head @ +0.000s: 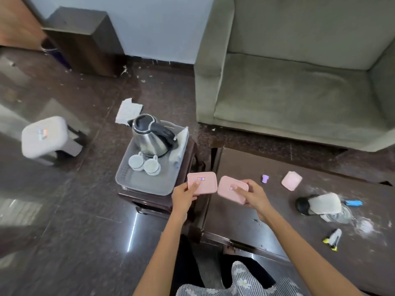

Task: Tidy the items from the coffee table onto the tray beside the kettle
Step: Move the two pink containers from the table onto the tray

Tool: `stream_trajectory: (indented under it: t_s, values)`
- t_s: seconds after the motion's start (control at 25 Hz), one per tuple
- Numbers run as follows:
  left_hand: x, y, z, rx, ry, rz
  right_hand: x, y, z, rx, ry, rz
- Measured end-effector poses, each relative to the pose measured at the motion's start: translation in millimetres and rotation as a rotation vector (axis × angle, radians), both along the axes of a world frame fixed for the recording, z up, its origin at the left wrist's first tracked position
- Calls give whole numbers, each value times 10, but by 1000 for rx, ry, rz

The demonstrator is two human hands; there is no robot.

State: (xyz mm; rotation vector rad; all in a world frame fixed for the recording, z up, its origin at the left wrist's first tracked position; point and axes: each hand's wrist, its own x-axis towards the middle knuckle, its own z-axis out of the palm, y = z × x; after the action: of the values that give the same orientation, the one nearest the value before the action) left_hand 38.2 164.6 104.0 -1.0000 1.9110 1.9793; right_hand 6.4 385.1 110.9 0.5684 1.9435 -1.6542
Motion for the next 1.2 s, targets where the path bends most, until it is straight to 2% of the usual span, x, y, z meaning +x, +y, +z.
stream_trajectory:
  t_s: [0.28, 0.44, 0.56, 0.8, 1.0, 1.08, 1.2]
  values:
    - [-199, -1676, -262, -150, -47, -21, -368, -1614, -200, 30, -44, 56]
    - [-317, -2305, -315, -195, -89, -40, -531, -2374, -426, 90, -80, 37]
    - [-342, -2623, -442, -205, -119, -31, -632, -2745, -700, 224, -84, 84]
    - [-332, -3009, -627, -200, -154, 6, -642, -3158, -1126, 611, -62, 468]
    - [-348, -3142, -697, -213, -176, -17, -638, -3311, -1161, 786, -92, 538]
    - [-375, -3136, -743, -209, -184, -40, -661, -3364, -1088, 755, -19, 466]
    - [-437, -3077, -799, -218, -181, -73, -647, -3511, -915, 449, 31, 402]
